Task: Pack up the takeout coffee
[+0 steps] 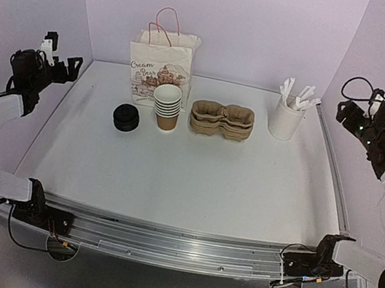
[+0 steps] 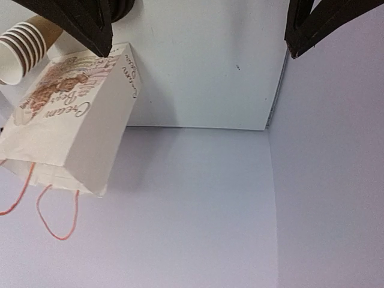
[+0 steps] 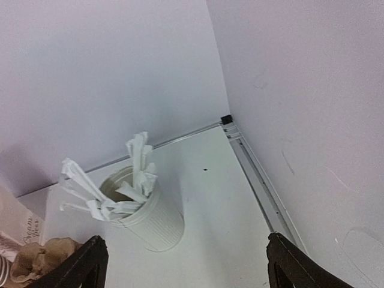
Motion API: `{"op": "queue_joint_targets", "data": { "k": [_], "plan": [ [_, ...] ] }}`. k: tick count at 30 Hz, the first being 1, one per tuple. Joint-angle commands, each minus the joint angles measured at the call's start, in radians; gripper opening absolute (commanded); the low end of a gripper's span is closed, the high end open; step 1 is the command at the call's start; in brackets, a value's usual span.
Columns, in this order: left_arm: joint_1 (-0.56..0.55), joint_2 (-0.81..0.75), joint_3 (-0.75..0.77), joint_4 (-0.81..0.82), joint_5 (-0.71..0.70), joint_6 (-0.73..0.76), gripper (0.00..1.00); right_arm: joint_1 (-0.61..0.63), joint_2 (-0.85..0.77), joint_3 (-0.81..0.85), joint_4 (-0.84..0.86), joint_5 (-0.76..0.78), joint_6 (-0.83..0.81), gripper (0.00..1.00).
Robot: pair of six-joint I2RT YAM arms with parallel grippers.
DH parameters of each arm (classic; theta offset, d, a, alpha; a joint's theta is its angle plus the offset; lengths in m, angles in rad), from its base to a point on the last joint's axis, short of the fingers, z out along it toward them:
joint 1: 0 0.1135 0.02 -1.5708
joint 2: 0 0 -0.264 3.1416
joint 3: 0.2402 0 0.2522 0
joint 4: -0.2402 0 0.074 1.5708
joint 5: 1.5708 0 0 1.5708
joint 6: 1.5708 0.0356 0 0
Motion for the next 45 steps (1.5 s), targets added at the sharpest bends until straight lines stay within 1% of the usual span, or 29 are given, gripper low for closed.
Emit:
{"op": "queue_joint_targets", "data": {
  "k": [1, 3, 4, 5, 7, 8, 10, 14, 15, 17, 19, 20, 21, 24, 26, 27, 28, 30, 35, 39, 43, 45],
  "plan": [
    [-0.173, -0.025, 0.203, -0.373, 0.087, 0.127, 1.0, 0.005, 0.037, 0.162, -0.207, -0.252, 0.123, 0.85],
    [-0.252, 0.01, 0.295, -0.506, 0.126, 0.173, 1.0, 0.046, 0.099, 0.251, -0.27, -0.288, 0.151, 0.83],
    [-0.293, 0.026, 0.328, -0.555, 0.162, 0.192, 1.0, 0.108, 0.13, 0.29, -0.299, -0.271, 0.144, 0.82],
    [-0.334, 0.046, 0.366, -0.602, 0.188, 0.209, 1.0, 0.179, 0.154, 0.324, -0.326, -0.231, 0.121, 0.82],
    [-0.419, 0.08, 0.436, -0.668, 0.195, 0.25, 1.0, 0.306, 0.215, 0.4, -0.358, -0.123, 0.058, 0.82],
    [-0.457, 0.097, 0.467, -0.72, 0.202, 0.302, 1.0, 0.382, 0.246, 0.438, -0.378, -0.083, 0.037, 0.81],
    [-0.54, 0.136, 0.535, -0.825, 0.191, 0.411, 1.0, 0.481, 0.31, 0.509, -0.401, -0.026, 0.011, 0.8],
    [-0.657, 0.233, 0.671, -1.043, 0.209, 0.631, 0.99, 0.596, 0.417, 0.609, -0.404, -0.006, 0.003, 0.79],
    [-0.673, 0.253, 0.694, -1.087, 0.219, 0.684, 0.97, 0.614, 0.44, 0.625, -0.404, -0.01, 0.003, 0.79],
    [-0.684, 0.295, 0.74, -1.162, 0.254, 0.78, 0.89, 0.644, 0.487, 0.654, -0.403, -0.015, 0.005, 0.79],
    [-0.686, 0.343, 0.78, -1.216, 0.273, 0.841, 0.69, 0.673, 0.536, 0.678, -0.396, -0.016, 0.013, 0.79],
    [-0.686, 0.365, 0.793, -1.23, 0.271, 0.865, 0.63, 0.688, 0.558, 0.689, -0.392, -0.018, 0.015, 0.79],
    [-0.687, 0.392, 0.809, -1.231, 0.258, 0.88, 0.61, 0.701, 0.578, 0.704, -0.386, -0.025, 0.016, 0.79],
    [-0.697, 0.469, 0.859, -1.214, 0.217, 0.904, 0.65, 0.732, 0.66, 0.756, -0.369, -0.057, 0.034, 0.79],
    [-0.709, 0.493, 0.868, -1.182, 0.188, 0.924, 0.64, 0.737, 0.7, 0.767, -0.341, -0.085, 0.061, 0.79],
    [-0.716, 0.501, 0.867, -1.163, 0.174, 0.936, 0.62, 0.739, 0.717, 0.767, -0.323, -0.095, 0.076, 0.78],
    [-0.72, 0.511, 0.869, -1.144, 0.163, 0.942, 0.57, 0.74, 0.728, 0.762, -0.302, -0.1, 0.087, 0.77],
    [-0.724, 0.538, 0.886, -1.117, 0.152, 0.933, 0.49, 0.743, 0.752, 0.753, -0.27, -0.105, 0.109, 0.77],
    [-0.724, 0.63, 0.982, -1.142, 0.144, 0.942, 0.47, 0.753, 0.796, 0.733, -0.213, -0.131, 0.134, 0.76],
    [-0.724, 0.667, 1.005, -1.122, 0.134, 0.936, 0.42, 0.759, 0.818, 0.733, -0.199, -0.137, 0.139, 0.76],
    [-0.726, 0.7, 1.028, -1.153, 0.135, 0.948, 0.42, 0.761, 0.839, 0.739, -0.185, -0.172, 0.14, 0.76],
    [-0.726, 0.706, 1.024, -1.138, 0.121, 0.94, 0.41, 0.763, 0.846, 0.739, -0.178, -0.173, 0.144, 0.76]
  ]
}}
